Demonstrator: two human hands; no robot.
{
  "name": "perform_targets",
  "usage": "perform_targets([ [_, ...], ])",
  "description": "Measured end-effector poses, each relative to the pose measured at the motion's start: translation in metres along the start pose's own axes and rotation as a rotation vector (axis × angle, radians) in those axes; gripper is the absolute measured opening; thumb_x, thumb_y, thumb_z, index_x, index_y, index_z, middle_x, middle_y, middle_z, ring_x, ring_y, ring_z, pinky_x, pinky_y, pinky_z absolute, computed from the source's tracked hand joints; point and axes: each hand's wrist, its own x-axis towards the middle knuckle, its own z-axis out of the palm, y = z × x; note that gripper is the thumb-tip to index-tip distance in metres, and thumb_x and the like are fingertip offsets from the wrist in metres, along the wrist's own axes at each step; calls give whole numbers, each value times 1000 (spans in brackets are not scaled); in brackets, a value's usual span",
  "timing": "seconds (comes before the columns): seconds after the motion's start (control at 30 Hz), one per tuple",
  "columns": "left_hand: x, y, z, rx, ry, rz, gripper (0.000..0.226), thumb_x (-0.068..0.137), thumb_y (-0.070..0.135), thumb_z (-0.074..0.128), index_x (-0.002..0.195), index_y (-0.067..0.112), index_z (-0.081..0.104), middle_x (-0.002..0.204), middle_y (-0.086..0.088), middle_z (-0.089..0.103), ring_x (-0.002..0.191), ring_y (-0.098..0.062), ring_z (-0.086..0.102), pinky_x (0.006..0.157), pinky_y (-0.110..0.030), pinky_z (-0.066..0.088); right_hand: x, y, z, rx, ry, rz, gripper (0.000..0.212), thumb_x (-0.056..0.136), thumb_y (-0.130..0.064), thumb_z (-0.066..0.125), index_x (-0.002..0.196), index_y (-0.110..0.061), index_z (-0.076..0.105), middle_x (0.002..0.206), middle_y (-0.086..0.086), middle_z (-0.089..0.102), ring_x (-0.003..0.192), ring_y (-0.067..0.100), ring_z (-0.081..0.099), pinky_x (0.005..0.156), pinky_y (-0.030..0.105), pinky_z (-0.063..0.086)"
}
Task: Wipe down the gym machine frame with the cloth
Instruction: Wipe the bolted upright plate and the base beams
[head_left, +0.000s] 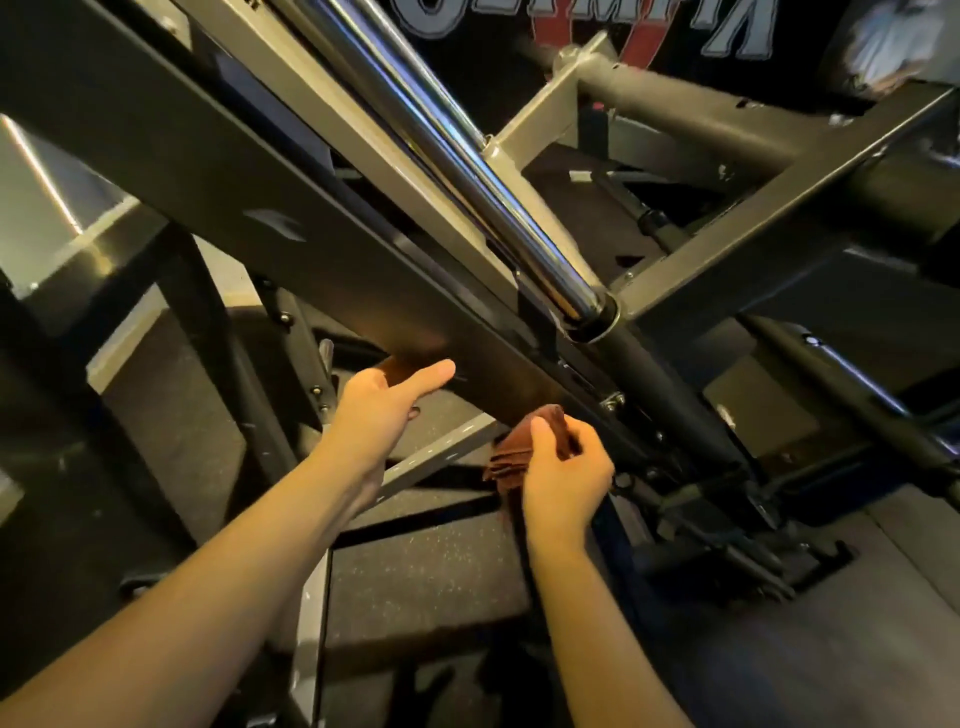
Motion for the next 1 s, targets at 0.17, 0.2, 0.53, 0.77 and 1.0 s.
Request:
perform_targets([
  [0.17, -26, 35, -4, 18, 151, 14, 18, 90, 34, 77, 103, 36, 64, 95, 14, 70, 90, -1, 63, 93, -26, 47, 20, -20, -20, 47, 110, 320, 23, 92, -21, 74, 113, -13, 71, 110, 1, 71, 100, 17, 69, 95, 41, 58],
  [0.2, -29, 39, -6, 40, 161, 18, 13, 90, 33, 77, 100, 31, 68, 92, 10, 73, 89, -4, 66, 93, -26, 49, 16, -27, -12, 78, 111, 355, 23, 92, -20, 74, 113, -11, 72, 109, 3, 72, 99, 18, 70, 94, 42, 59],
  [0.53, -49, 65, -73, 873, 126, 475, 43, 91, 33, 75, 132, 26, 65, 113, 12, 68, 101, -3, 61, 99, -35, 54, -38, -60, 34, 144, -58, 326, 8, 95, -19, 70, 101, -25, 68, 97, -7, 70, 88, 8, 67, 73, 23, 53],
  [0.77, -21, 112, -111, 1381, 113, 1303, 61, 82, 34, 79, 136, 11, 61, 143, -12, 58, 135, -33, 49, 114, -53, 29, -44, -69, 58, 217, 176, 372, 11, 96, -21, 70, 104, -14, 71, 93, 0, 71, 84, 13, 69, 68, 25, 53],
  [1.0, 2, 132, -126, 1667, 148, 1379, 94, 76, 41, 85, 152, 6, 42, 154, -19, 44, 149, -39, 31, 126, -58, 6, -67, -81, 59, 71, -4, 226, 3, 96, -26, 69, 98, -24, 70, 93, -7, 70, 87, 8, 66, 69, 19, 48],
])
